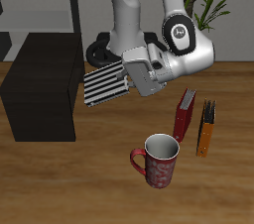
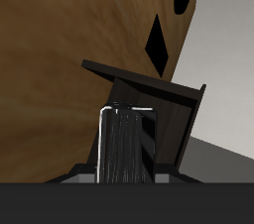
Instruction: Place the striped book in the top region of the shelf
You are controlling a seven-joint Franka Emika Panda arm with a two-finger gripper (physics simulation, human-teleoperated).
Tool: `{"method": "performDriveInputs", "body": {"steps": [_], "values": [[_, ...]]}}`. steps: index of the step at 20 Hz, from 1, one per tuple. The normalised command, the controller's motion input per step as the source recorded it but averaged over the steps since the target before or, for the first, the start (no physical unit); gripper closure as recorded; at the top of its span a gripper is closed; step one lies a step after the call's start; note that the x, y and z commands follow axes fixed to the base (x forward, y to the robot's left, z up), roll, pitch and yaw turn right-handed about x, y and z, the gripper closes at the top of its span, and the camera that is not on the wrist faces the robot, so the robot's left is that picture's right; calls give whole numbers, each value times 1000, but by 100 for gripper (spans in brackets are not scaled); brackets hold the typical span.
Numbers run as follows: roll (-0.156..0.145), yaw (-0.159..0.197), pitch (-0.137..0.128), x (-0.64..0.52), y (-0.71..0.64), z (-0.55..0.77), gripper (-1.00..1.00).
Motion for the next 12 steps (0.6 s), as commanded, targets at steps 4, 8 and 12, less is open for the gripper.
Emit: {"method": "performDriveInputs", "body": {"steps": [4,8,12], "values": [[-22,-8,-20,30,-166,44,100],[-26,-22,-38,5,-117,80,100],[-17,-11,-6,44,-133,36,100]]}}
